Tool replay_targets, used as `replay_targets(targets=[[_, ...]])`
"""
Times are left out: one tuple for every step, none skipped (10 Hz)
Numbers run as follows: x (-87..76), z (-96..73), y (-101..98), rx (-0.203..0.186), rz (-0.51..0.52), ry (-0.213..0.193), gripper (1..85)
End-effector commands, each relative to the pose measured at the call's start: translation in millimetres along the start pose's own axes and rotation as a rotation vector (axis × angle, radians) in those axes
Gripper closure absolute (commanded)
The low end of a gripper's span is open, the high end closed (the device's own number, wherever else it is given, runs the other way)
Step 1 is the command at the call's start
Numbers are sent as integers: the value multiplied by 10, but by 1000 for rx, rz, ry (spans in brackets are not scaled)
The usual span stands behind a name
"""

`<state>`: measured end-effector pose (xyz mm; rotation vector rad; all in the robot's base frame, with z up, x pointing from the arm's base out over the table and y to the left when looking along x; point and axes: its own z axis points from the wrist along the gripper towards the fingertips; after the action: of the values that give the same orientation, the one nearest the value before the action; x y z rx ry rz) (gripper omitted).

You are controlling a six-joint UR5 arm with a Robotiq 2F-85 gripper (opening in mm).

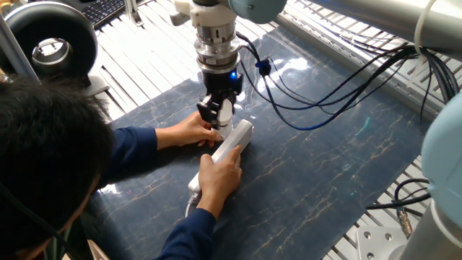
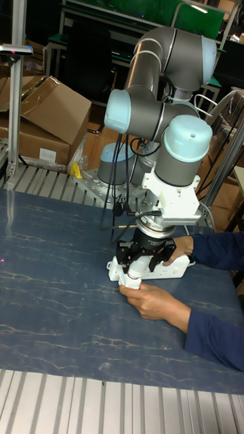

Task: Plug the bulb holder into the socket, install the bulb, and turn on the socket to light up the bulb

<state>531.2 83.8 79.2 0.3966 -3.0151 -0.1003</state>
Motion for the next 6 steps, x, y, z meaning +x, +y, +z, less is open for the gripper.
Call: replay_targets(targets=[[-226, -67, 1, -9, -76, -42, 70], [-247, -88, -9, -1, -82, -39, 63], [-272, -113, -47, 17, -89, -42, 60], [-312, -171, -68, 20, -82, -43, 67], [-335, -299, -81, 21, -68, -22, 80], [-371, -469, -213, 66, -55, 4, 197]])
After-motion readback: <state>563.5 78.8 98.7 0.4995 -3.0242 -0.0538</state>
